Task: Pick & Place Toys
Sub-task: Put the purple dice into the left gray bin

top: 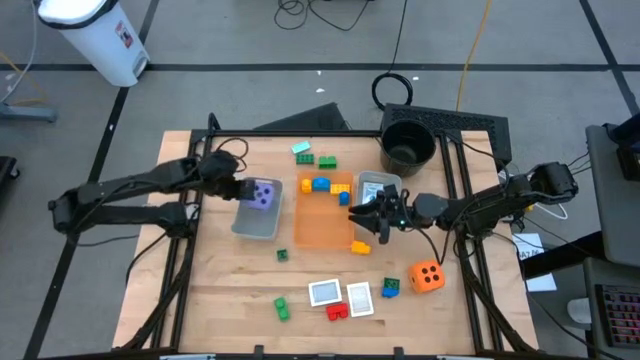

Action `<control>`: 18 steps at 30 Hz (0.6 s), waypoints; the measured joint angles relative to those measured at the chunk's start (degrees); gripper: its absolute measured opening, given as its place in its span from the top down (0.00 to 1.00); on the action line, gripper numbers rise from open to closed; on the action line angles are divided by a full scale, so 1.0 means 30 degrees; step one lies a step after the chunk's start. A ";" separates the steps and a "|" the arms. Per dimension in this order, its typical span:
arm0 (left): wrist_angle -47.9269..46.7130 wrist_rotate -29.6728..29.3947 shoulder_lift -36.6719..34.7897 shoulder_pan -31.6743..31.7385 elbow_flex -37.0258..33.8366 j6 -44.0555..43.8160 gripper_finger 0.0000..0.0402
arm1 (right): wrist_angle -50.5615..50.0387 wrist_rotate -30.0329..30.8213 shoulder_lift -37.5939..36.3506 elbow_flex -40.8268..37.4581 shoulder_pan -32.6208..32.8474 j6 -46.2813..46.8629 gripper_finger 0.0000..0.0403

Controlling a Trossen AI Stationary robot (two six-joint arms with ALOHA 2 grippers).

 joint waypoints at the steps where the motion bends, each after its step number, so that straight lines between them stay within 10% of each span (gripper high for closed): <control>1: 0.0259 0.0332 -0.0137 0.0293 -0.0301 0.0155 0.84 | 0.0057 0.0034 0.0000 0.0000 -0.0081 0.0117 0.60; 18: 0.2667 0.3132 -0.0198 0.3221 -0.1821 0.1170 0.83 | 0.0023 -0.0003 0.0000 0.0000 -0.0850 0.0359 0.60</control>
